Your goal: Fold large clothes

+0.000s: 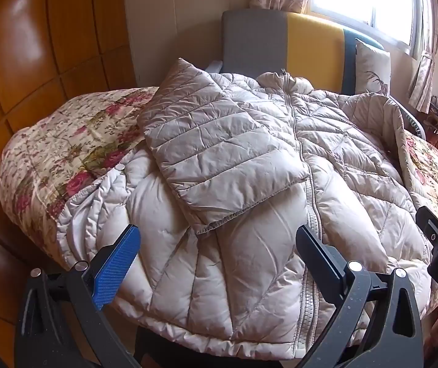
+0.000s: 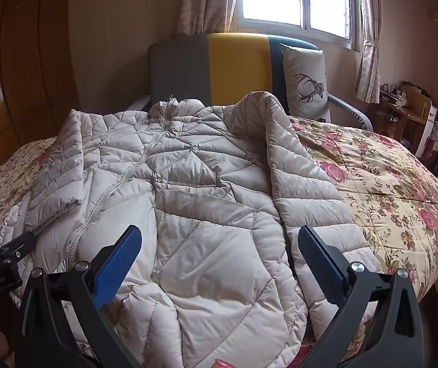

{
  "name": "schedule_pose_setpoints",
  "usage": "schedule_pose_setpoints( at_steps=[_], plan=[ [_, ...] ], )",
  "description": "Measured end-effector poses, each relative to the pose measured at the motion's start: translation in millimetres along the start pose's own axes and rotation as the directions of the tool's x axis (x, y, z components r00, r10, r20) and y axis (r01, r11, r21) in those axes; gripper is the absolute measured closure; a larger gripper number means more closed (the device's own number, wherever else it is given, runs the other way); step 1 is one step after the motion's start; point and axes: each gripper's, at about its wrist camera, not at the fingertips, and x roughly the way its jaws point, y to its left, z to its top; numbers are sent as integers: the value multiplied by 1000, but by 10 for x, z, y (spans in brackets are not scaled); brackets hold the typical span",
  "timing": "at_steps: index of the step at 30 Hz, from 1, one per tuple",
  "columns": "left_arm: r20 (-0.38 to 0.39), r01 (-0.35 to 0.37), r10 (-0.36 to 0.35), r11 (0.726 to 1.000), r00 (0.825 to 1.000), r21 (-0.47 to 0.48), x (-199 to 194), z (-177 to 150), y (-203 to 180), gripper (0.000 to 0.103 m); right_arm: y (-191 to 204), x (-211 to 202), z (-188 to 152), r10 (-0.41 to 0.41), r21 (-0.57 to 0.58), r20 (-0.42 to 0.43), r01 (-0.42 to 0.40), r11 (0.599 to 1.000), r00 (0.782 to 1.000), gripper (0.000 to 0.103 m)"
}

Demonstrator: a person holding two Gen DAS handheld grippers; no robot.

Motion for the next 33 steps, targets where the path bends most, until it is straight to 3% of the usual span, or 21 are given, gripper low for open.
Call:
schedule_pose_setpoints(
  at_steps=[33],
  plan=[
    [-8,-1,1,1000,1000,-2,25,-19,15,3,-11,50,-26,13,6,-28,-12,1000,1000,2]
  ],
)
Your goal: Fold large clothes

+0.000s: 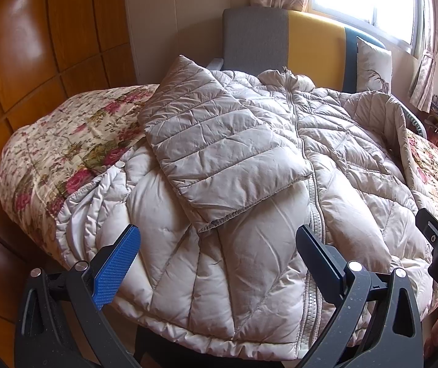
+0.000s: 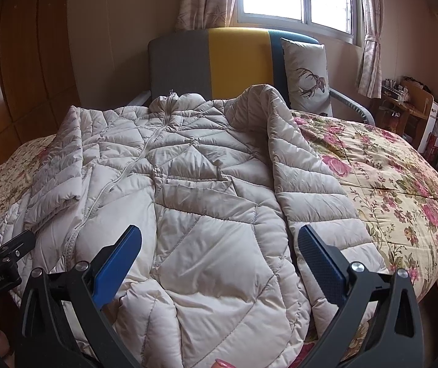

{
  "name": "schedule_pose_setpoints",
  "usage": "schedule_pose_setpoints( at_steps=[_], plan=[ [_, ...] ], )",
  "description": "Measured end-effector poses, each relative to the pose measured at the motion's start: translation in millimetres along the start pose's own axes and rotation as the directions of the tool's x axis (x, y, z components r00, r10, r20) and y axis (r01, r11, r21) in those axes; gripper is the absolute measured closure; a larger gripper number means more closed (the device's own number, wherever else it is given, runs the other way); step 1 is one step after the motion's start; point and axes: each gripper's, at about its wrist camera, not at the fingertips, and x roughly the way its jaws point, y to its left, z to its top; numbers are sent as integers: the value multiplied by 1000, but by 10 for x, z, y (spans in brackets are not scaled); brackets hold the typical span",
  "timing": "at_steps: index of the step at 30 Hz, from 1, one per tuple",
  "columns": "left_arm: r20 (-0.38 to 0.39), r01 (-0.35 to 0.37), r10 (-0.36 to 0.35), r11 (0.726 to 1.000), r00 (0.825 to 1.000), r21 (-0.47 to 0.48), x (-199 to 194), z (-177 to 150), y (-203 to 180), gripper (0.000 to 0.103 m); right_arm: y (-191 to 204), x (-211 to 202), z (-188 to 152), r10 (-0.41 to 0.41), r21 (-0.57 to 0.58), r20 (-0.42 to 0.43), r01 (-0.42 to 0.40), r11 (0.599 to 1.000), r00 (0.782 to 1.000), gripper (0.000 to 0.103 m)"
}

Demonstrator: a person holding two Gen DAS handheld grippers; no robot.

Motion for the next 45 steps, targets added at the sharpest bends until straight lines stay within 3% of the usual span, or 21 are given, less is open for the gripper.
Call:
schedule_pose_setpoints(
  at_steps=[34,41,45],
  plan=[
    [-28,-10,10,1000,1000,0,73,-28,29,3,15,33,5,0,-18,-15,0,1000,1000,2],
    [-112,55,-58,998,992,-26,254,-6,84,3,-10,151,140,-18,-45,-4,18,999,1000,2],
    [-112,132,-135,991,984,-33,270,2,108,3,-26,322,330,-32,-44,18,33,999,999,2]
  ],
)
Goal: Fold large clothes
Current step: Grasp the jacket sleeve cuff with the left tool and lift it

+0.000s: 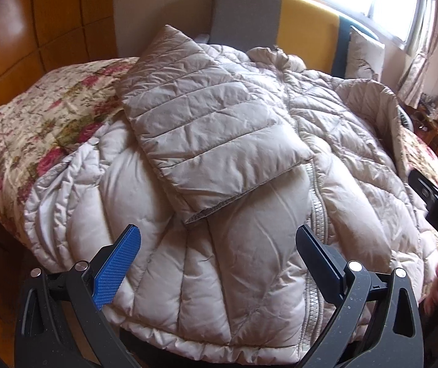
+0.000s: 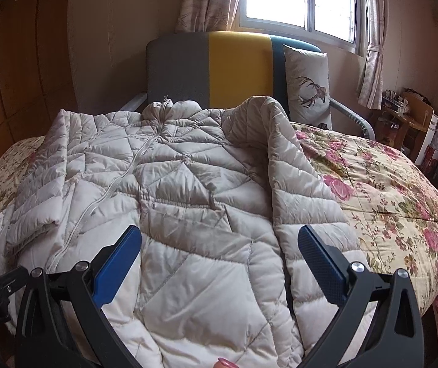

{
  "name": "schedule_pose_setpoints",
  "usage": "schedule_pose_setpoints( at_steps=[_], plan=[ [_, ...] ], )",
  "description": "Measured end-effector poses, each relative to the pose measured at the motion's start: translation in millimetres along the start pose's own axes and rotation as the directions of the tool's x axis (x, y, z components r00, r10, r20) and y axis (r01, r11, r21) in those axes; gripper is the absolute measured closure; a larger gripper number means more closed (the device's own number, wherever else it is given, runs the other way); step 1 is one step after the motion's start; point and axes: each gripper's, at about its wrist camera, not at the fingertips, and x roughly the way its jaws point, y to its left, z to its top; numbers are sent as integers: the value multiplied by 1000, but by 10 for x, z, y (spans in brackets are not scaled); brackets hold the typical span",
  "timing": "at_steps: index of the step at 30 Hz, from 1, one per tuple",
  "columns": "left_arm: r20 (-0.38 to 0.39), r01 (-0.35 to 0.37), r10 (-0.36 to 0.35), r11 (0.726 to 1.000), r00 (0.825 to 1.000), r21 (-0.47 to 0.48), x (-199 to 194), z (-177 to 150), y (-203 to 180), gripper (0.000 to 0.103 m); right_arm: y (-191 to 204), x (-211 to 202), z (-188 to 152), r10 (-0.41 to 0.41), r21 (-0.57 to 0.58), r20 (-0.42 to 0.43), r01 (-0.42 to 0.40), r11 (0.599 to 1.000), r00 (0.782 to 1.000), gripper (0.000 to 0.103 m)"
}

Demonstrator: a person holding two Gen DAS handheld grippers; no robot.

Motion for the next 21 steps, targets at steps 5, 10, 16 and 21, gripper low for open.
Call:
schedule_pose_setpoints(
  at_steps=[5,10,16,21],
  plan=[
    [102,-163,152,981,983,107,-43,104,-113,3,86,344,188,-10,-31,-18,9,999,1000,2],
    [109,-42,23,982,994,185,37,287,-192,3,229,713,197,-39,-92,-52,35,995,998,2],
    [57,-68,55,968,997,241,460,408,-236,9,202,1002,11,-64,-114,-112,51,992,992,2],
    [30,44,-49,987,998,153,485,542,50,66,100,1063,-28,-23,-65,-143,14,998,989,2]
  ],
)
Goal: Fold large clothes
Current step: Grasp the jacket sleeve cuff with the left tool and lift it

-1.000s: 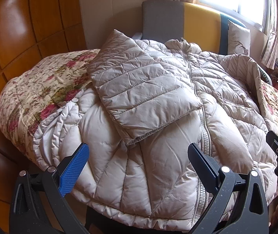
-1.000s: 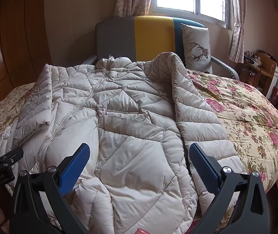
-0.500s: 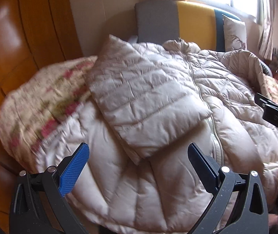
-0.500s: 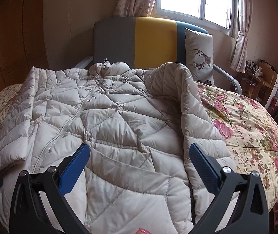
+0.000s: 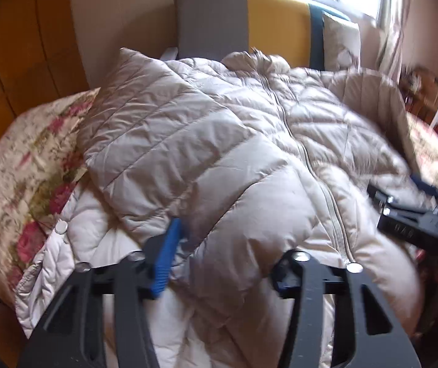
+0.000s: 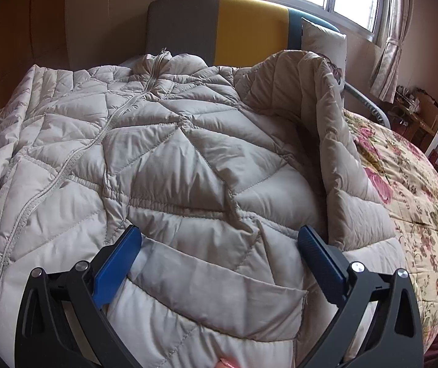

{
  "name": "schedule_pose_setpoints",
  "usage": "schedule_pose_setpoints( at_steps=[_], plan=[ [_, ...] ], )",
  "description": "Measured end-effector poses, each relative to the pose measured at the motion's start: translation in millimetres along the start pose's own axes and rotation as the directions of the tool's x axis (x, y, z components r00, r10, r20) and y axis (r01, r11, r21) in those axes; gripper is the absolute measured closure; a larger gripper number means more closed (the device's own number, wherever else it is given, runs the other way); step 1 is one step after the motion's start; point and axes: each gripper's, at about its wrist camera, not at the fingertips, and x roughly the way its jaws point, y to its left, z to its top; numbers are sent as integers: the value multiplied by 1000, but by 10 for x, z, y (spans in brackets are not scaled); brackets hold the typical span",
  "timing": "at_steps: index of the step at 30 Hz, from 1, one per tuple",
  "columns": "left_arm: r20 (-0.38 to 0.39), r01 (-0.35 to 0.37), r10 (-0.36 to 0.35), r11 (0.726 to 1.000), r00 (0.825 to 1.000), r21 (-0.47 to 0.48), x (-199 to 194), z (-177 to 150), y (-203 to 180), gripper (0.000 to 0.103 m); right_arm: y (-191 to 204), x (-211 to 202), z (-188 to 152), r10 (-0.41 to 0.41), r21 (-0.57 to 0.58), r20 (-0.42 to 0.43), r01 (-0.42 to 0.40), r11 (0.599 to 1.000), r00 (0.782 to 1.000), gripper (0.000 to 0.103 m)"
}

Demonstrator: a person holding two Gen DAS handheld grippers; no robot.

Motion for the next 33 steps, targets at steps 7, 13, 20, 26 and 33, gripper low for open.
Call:
schedule_pose_setpoints(
  at_steps=[7,13,20,26,33],
  plan=[
    [96,-54,74,979,993,-198,-282,117,879,86,-30,11,-5,20,17,-12,-20,1000,1000,2],
    [39,-186,226,878,973,-440,-241,101,2042,86,-28,11,-5,20,17,-13,-19,1000,1000,2],
    [-89,-331,386,626,918,-706,-236,-192,3247,18,-45,37,3,39,25,-24,-38,999,999,2],
    [101,-111,260,690,960,-715,-551,-274,3009,16,-76,75,42,62,32,-54,-61,998,997,2],
    [175,212,-148,869,973,-447,-418,-160,2005,4,-271,154,123,60,-10,-93,-62,998,994,2]
  ],
)
